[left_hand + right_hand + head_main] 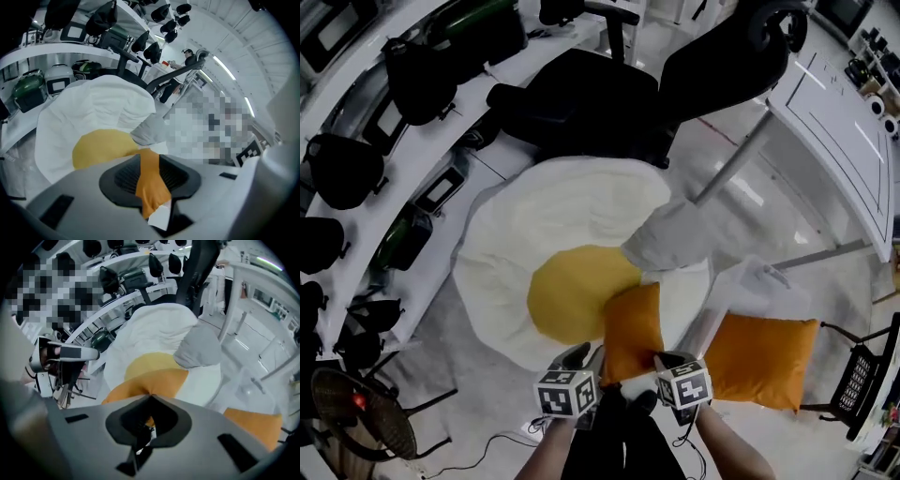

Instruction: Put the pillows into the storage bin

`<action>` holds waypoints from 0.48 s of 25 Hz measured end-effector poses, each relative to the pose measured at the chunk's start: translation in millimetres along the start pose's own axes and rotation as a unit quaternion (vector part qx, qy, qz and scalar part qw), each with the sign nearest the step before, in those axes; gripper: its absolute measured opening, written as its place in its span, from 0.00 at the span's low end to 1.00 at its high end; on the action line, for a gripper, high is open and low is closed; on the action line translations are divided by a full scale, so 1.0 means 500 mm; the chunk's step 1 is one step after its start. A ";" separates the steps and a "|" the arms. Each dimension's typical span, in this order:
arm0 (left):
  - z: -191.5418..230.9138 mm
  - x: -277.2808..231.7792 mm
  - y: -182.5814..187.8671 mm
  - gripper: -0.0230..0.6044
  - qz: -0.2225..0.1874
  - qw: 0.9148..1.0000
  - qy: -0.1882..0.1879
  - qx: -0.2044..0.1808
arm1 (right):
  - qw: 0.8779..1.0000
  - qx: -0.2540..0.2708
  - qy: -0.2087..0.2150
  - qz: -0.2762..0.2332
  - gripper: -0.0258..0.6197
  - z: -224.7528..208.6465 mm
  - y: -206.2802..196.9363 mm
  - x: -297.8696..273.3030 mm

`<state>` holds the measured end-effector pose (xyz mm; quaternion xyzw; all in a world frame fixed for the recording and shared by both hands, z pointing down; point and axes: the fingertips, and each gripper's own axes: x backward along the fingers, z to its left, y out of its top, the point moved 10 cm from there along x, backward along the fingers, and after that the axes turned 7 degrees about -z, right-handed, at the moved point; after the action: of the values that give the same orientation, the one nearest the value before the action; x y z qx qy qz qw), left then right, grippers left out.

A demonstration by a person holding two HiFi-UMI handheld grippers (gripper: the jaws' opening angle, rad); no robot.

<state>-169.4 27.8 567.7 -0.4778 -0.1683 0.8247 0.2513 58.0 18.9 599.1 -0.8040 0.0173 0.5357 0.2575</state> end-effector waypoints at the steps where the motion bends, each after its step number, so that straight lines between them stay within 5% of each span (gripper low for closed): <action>1: -0.014 0.003 0.004 0.23 0.003 1.000 -0.006 -0.007 | 1.000 -0.018 -0.002 -0.006 0.05 -0.001 -0.008 0.018; 12: -0.188 0.035 0.005 0.23 0.043 0.994 -0.065 -0.083 | 0.989 -0.125 -0.024 -0.075 0.05 -0.015 -0.093 0.206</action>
<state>-95.3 39.5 508.3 -0.4492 -0.2316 0.8472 0.1638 122.1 81.5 530.0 -0.8160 -0.1160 0.5318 0.1944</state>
